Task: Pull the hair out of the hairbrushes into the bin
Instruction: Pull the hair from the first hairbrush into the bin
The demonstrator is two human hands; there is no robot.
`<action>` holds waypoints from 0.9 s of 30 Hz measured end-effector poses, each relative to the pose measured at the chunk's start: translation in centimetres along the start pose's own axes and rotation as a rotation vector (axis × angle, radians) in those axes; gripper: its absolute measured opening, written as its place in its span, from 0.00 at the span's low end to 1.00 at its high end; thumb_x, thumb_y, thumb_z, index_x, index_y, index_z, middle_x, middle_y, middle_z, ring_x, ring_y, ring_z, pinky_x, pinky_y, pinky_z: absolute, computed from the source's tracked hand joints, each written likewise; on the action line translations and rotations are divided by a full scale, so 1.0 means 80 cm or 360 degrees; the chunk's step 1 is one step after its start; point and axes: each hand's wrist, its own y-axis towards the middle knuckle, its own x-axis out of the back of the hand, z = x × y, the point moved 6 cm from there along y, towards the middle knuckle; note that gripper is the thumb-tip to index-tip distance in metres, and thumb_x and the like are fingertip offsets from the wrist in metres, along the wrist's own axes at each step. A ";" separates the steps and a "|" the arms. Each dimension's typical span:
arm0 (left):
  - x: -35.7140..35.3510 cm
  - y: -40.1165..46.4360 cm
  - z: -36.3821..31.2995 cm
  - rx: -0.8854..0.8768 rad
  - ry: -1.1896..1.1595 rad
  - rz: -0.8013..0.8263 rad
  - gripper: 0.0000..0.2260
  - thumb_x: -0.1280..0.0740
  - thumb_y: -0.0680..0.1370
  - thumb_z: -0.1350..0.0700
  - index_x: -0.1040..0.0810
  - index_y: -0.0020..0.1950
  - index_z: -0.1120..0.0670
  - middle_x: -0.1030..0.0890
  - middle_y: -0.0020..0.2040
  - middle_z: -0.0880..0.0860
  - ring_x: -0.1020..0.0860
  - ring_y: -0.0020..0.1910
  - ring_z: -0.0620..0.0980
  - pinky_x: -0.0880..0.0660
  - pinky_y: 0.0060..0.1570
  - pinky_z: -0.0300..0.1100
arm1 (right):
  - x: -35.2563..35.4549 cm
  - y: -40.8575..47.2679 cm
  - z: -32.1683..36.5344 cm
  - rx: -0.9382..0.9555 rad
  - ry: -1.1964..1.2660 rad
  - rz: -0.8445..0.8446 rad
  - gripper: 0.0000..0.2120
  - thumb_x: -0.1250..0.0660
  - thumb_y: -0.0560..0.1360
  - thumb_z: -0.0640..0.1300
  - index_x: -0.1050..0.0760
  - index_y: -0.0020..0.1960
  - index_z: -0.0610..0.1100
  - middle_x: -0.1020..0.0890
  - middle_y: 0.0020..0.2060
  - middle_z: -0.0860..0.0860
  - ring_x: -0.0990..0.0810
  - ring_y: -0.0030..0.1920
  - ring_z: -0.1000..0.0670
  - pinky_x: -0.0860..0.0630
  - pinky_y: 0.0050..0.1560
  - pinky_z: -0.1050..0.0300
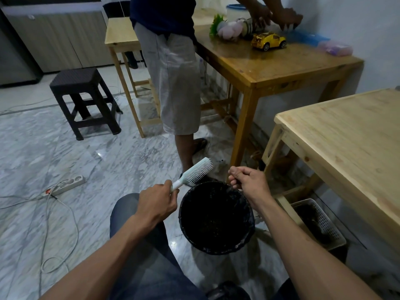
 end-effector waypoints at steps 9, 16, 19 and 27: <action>0.004 -0.002 -0.016 -0.0101 -0.0008 -0.0083 0.12 0.36 0.78 0.47 0.28 0.41 0.54 0.24 0.29 0.51 0.29 0.25 0.54 0.34 0.26 0.43 | -0.028 -0.003 -0.011 -0.0036 -0.0823 0.0332 0.26 0.33 0.78 0.38 0.29 0.74 0.52 0.26 0.71 0.49 0.27 0.71 0.49 0.28 0.63 0.54; 0.009 -0.002 -0.016 -0.0117 -0.0043 -0.0102 0.10 0.35 0.78 0.47 0.28 0.42 0.53 0.25 0.30 0.50 0.32 0.25 0.53 0.35 0.27 0.42 | -0.030 -0.002 0.009 0.0100 -0.0672 0.0222 0.26 0.33 0.78 0.62 0.31 0.75 0.58 0.25 0.66 0.52 0.25 0.62 0.53 0.28 0.61 0.55; 0.008 -0.003 -0.022 -0.0123 -0.0106 -0.0006 0.11 0.36 0.78 0.46 0.29 0.41 0.51 0.27 0.29 0.49 0.31 0.26 0.52 0.36 0.27 0.43 | -0.030 0.001 0.011 0.0217 -0.0577 0.0185 0.21 0.27 0.76 0.56 0.21 0.68 0.57 0.17 0.56 0.54 0.18 0.56 0.54 0.23 0.59 0.56; -0.002 0.001 -0.049 0.0187 -0.0915 0.0327 0.13 0.33 0.78 0.46 0.25 0.37 0.51 0.26 0.28 0.47 0.29 0.26 0.43 0.38 0.27 0.40 | -0.010 0.004 -0.006 -0.0015 -0.0073 -0.0406 0.07 0.29 0.80 0.42 0.14 0.45 0.42 0.14 0.36 0.48 0.17 0.35 0.53 0.18 0.42 0.58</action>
